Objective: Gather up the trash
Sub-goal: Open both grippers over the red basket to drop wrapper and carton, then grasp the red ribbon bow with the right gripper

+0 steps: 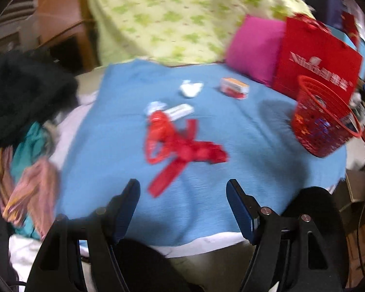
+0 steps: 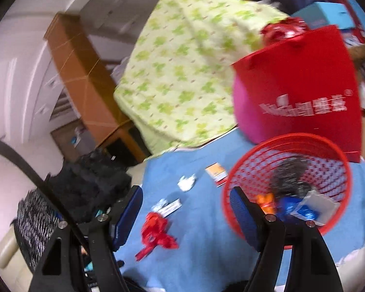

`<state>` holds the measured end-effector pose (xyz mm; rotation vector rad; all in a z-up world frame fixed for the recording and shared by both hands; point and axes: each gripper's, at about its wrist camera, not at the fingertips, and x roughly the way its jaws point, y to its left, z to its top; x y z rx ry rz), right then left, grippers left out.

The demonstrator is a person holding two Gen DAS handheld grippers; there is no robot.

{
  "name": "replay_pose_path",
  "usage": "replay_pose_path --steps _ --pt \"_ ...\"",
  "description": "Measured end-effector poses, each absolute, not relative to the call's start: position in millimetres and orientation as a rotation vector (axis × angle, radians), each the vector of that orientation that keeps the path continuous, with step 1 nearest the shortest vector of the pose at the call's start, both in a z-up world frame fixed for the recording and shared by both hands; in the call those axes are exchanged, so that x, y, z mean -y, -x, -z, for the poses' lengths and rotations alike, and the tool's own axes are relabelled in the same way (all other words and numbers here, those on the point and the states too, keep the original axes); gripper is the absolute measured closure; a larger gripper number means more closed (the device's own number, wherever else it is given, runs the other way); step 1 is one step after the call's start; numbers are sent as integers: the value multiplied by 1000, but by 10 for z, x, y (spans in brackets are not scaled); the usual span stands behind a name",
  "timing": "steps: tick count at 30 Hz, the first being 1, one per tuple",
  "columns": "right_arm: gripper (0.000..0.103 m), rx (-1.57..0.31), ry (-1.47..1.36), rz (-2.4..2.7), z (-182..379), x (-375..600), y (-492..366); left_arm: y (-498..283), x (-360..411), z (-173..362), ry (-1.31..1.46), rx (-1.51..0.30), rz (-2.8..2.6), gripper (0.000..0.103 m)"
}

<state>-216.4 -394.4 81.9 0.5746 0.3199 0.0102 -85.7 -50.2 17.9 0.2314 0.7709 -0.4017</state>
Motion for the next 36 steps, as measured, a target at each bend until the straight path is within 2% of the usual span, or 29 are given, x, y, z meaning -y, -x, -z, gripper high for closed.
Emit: replay_pose_path --steps 11,21,27,33,34,36 --pt "26 -533 -450 -153 -521 3096 1503 680 -15 -20 -152 -772 306 29" --pt "26 -779 -396 -250 231 2625 564 546 -306 190 -101 -823 261 29" --pt "38 -906 -400 -274 720 2451 -92 481 -458 283 -78 -848 238 29" --pt "39 -992 -374 -255 1054 2259 -522 393 -546 308 -56 -862 224 29" --pt "45 -1007 -367 -256 1102 2233 -558 369 -553 305 -53 -863 224 29" --pt "50 -1025 -340 -263 1178 2155 -570 311 -555 291 -48 -863 228 29"
